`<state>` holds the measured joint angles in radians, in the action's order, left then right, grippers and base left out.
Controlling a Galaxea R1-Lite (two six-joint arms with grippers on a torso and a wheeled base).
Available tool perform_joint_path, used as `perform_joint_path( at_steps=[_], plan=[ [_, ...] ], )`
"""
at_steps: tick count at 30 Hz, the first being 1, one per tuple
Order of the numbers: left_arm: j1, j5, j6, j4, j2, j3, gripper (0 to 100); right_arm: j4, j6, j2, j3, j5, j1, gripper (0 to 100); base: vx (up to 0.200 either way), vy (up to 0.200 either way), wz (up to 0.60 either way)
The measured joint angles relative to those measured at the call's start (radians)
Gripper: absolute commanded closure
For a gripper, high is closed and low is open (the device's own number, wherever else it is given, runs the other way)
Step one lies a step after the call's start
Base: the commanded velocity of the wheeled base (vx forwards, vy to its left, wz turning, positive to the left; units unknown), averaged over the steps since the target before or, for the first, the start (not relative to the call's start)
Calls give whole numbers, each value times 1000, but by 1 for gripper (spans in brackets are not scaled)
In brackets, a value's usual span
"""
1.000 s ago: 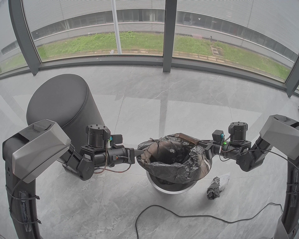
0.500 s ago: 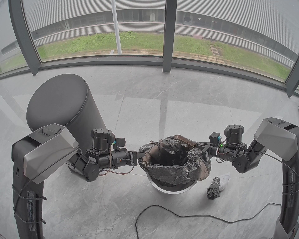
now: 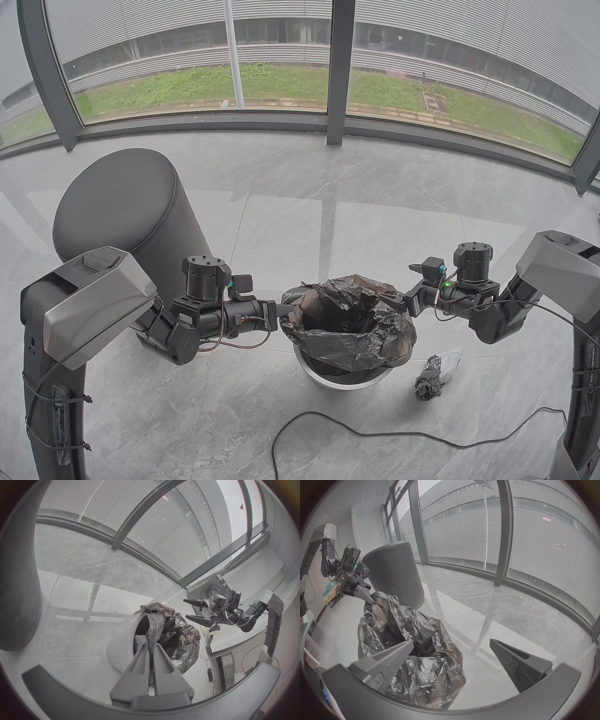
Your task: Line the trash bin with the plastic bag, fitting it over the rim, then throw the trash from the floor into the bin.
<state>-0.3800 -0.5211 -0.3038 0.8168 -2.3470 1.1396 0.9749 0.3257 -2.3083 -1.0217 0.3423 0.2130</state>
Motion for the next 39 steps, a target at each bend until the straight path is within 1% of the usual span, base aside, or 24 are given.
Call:
perform_joint_path(
  at_steps=[5, 10, 11, 12, 14, 17, 23, 29, 35, 36, 39],
  plan=[
    [-5, 0, -35, 0, 9, 0, 100, 4, 20, 56, 82, 23, 26, 0, 0, 0, 0],
    [-20, -3, -95, -3, 26, 3, 100, 4, 30, 125, 256, 60, 95, 0, 0, 0, 0],
    [-23, -4, -111, -4, 30, 3, 100, 7, 33, 140, 292, 71, 113, 0, 0, 0, 0],
    [-32, -5, -137, -5, 37, 5, 100, 6, 42, 164, 354, 90, 150, 0, 0, 0, 0],
    [-37, -5, -154, -5, 41, 5, 100, 7, 48, 175, 381, 99, 171, 0, 0, 0, 0],
    [-50, -6, -181, -7, 50, 7, 100, 9, 60, 203, 431, 112, 226, 0, 0, 0, 0],
    [-59, -6, -189, -8, 59, 8, 100, 9, 64, 224, 492, 117, 295, 0, 0, 0, 0],
    [-61, -7, -196, -7, 67, 3, 100, 12, 56, 199, 506, 115, 315, 0, 0, 0, 0],
    [-61, -8, -206, -6, 76, -1, 100, 12, 51, 162, 468, 109, 309, 0, 0, 0, 0],
    [-61, -8, -207, -6, 78, -1, 100, 12, 50, 158, 456, 103, 307, 0, 0, 0, 0],
    [-63, -8, -209, -6, 81, -1, 100, 12, 49, 148, 433, 58, 300, 0, 0, 0, 0]
  ],
)
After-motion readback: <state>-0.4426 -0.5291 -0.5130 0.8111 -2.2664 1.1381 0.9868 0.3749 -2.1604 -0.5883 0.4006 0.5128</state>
